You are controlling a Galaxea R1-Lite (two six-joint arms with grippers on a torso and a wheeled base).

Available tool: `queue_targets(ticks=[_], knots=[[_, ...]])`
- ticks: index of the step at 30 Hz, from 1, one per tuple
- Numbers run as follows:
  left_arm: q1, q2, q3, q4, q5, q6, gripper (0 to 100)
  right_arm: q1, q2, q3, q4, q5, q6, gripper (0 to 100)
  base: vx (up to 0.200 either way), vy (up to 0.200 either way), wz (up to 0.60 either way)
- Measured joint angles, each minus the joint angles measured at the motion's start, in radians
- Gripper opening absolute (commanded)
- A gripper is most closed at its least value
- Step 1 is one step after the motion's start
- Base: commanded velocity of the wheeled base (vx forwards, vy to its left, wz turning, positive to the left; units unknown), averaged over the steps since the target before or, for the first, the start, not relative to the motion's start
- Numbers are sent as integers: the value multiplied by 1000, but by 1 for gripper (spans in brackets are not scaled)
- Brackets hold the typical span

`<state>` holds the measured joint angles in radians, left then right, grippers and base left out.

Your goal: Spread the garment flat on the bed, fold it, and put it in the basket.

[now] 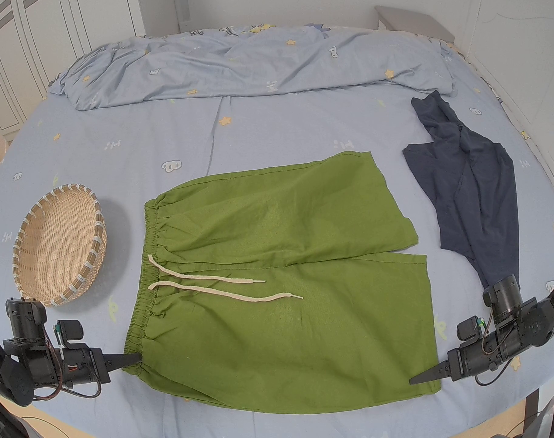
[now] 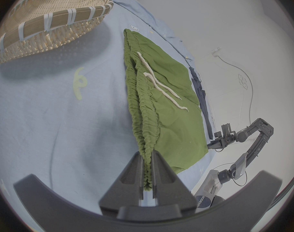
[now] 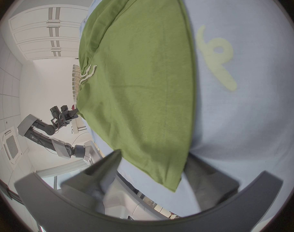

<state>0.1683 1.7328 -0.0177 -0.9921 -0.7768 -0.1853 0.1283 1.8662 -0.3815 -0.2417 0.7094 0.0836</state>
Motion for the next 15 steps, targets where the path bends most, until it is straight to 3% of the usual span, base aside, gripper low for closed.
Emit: queue_targets(ticks=[15], knots=[[13, 7, 0, 6, -3, -9, 0, -55, -92, 66, 15, -11, -3, 0, 0, 0, 0]])
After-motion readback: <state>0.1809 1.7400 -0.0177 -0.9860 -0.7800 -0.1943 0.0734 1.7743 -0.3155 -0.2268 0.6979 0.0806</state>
